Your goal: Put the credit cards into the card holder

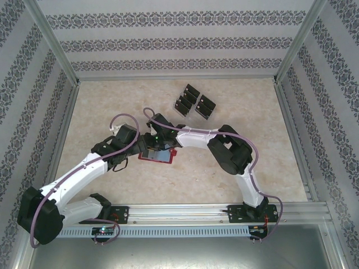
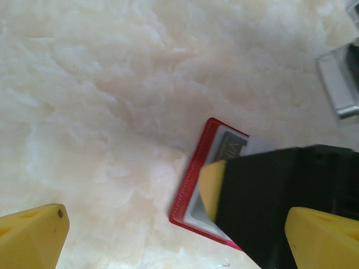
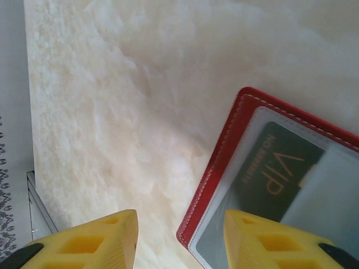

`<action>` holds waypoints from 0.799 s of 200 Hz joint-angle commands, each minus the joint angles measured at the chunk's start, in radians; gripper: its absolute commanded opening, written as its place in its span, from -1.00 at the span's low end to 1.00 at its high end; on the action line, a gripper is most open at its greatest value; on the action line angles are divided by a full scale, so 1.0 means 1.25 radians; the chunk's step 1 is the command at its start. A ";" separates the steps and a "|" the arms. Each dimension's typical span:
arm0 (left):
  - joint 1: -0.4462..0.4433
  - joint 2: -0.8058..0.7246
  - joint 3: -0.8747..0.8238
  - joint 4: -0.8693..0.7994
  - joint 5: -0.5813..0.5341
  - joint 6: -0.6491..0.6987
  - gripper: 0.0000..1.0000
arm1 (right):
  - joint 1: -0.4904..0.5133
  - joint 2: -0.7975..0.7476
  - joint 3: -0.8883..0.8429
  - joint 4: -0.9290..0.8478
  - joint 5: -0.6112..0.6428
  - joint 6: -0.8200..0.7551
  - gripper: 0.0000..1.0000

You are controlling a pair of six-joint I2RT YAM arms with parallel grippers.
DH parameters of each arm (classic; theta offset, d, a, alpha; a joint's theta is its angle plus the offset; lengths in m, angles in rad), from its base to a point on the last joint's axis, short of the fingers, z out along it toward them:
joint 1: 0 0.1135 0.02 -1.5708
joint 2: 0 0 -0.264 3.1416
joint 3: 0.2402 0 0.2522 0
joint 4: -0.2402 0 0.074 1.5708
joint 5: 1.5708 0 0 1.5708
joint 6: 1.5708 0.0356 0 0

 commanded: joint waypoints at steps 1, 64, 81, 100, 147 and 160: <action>-0.007 -0.031 0.040 0.007 0.017 -0.022 1.00 | 0.035 0.031 0.063 0.002 -0.028 -0.003 -0.09; -0.006 -0.104 0.049 -0.044 -0.055 -0.035 1.00 | 0.036 -0.020 0.106 0.024 -0.041 -0.010 -0.07; -0.004 -0.112 0.048 -0.047 -0.062 -0.041 1.00 | 0.030 -0.052 0.099 0.021 -0.041 -0.017 -0.06; -0.004 -0.117 0.045 -0.051 -0.069 -0.042 1.00 | 0.015 -0.093 0.062 0.021 -0.028 -0.023 -0.05; -0.003 -0.089 0.039 -0.051 -0.070 -0.018 1.00 | -0.044 -0.213 -0.151 0.029 0.032 -0.014 -0.05; 0.003 -0.066 0.037 -0.044 -0.059 -0.002 1.00 | -0.048 -0.245 -0.222 0.043 0.040 -0.019 -0.05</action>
